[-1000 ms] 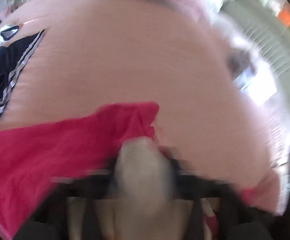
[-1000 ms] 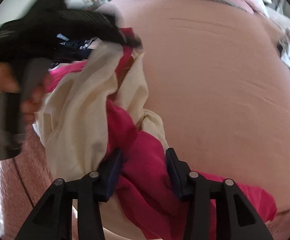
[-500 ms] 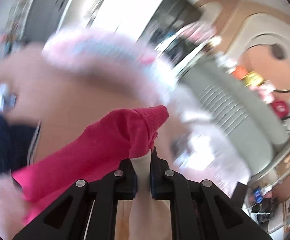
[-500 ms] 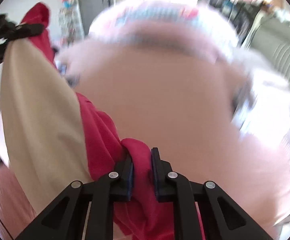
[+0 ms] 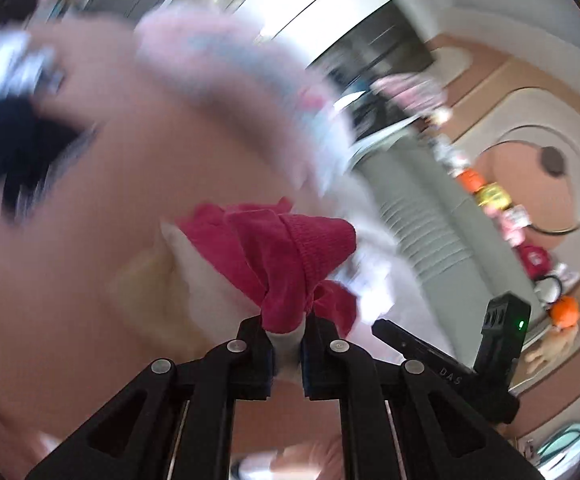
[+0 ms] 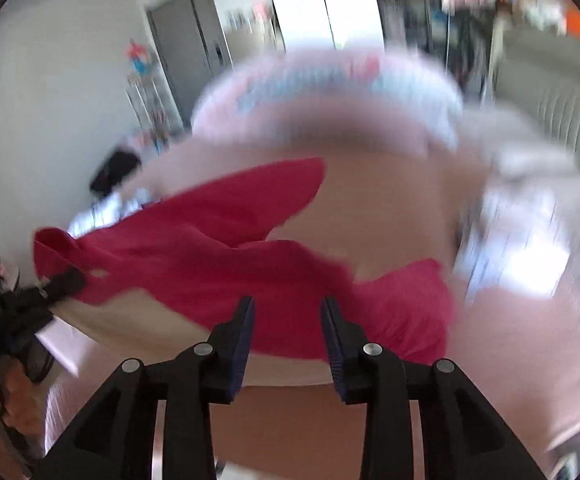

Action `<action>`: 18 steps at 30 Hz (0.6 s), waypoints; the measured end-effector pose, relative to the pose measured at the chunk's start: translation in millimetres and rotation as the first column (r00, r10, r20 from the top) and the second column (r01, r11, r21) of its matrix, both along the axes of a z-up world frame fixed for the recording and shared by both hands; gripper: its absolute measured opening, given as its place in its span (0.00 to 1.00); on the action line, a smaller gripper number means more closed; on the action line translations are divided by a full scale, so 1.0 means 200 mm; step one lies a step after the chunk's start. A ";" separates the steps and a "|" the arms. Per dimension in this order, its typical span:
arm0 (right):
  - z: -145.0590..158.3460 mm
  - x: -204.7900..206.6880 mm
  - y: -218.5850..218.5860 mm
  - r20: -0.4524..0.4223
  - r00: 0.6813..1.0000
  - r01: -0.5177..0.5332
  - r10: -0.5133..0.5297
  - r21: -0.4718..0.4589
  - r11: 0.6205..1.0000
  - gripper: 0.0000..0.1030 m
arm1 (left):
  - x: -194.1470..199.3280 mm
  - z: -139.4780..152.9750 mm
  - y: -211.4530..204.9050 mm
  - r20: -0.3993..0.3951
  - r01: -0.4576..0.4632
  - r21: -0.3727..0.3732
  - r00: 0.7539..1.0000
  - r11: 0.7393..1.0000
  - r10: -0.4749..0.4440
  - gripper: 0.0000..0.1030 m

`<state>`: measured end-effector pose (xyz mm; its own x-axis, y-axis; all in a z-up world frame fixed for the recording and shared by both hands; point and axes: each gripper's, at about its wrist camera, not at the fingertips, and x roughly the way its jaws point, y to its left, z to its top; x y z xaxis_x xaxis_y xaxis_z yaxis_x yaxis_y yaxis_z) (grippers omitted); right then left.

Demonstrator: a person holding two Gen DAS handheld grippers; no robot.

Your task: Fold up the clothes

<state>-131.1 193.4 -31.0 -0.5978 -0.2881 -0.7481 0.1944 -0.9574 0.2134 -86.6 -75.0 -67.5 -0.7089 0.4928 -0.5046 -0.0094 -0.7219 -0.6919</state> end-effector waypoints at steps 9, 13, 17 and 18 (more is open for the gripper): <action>-0.40 0.14 -0.13 0.149 0.988 -0.044 0.041 0.012 0.999 0.42 | 0.14 -0.26 0.07 0.167 0.058 -0.047 0.985 0.997 -0.050 0.10; -0.36 0.10 -0.28 0.092 0.985 -0.144 0.145 -0.018 0.989 0.60 | 0.20 -0.26 0.02 0.158 0.087 -0.062 0.985 0.994 -0.076 0.10; -0.48 -0.03 -0.49 0.146 0.957 -0.263 0.252 0.061 0.963 0.60 | 0.26 -0.32 0.01 0.191 0.083 -0.072 0.979 0.994 -0.068 0.10; -0.51 -0.06 -0.55 0.173 0.947 -0.290 0.271 0.098 0.952 0.60 | 0.28 -0.33 0.01 0.199 0.079 -0.079 0.978 0.994 -0.062 0.10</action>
